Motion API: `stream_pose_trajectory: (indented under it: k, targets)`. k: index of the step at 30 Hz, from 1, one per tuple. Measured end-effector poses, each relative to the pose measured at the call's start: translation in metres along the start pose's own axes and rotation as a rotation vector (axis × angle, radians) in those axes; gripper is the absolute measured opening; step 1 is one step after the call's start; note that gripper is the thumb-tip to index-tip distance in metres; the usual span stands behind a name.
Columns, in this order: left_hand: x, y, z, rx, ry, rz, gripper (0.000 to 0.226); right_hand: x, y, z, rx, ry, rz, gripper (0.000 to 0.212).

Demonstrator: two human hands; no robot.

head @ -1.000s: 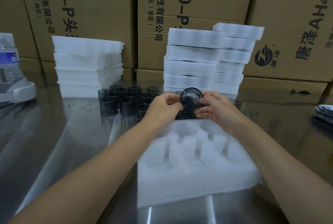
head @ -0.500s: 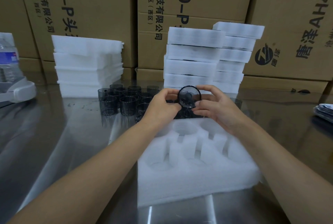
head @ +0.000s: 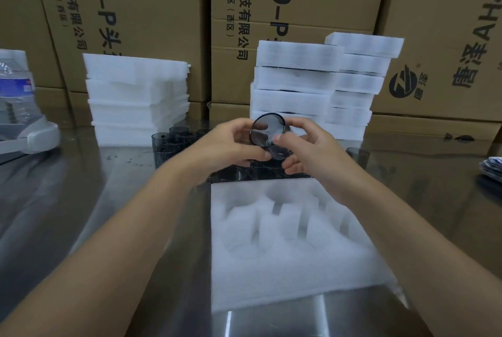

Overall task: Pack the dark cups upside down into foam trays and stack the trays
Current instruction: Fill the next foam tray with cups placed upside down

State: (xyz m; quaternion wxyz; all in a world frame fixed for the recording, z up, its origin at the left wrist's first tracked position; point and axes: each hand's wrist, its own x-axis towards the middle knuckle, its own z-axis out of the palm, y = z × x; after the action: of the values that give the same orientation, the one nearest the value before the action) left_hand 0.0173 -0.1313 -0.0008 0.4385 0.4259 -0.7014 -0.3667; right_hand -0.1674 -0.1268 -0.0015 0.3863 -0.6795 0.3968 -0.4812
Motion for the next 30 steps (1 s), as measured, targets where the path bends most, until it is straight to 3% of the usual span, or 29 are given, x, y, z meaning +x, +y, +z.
stream_pose_trajectory:
  k: [5, 12, 16, 22, 30]
  targets:
    - [-0.012, -0.002, -0.026, -0.089, -0.227, -0.136, 0.049, -0.005, 0.004, 0.010, 0.076, -0.100, 0.098, 0.017]
    - [-0.021, -0.005, -0.043, 0.043, -0.255, -0.347, 0.059, -0.013, 0.005, 0.019, -0.020, -0.298, 0.137, 0.022]
    - [-0.020, -0.004, -0.042, 0.093, -0.241, -0.366, 0.055, -0.013, 0.005, 0.019, -0.086, -0.275, 0.102, 0.025]
    - [-0.018, -0.002, -0.039, 0.131, -0.190, -0.386, 0.022, -0.013, 0.009, 0.018, -0.081, -0.305, 0.089, 0.025]
    - [-0.018, -0.004, -0.043, 0.176, -0.178, -0.394, 0.031, -0.012, 0.012, 0.020, -0.180, -0.310, 0.012, 0.016]
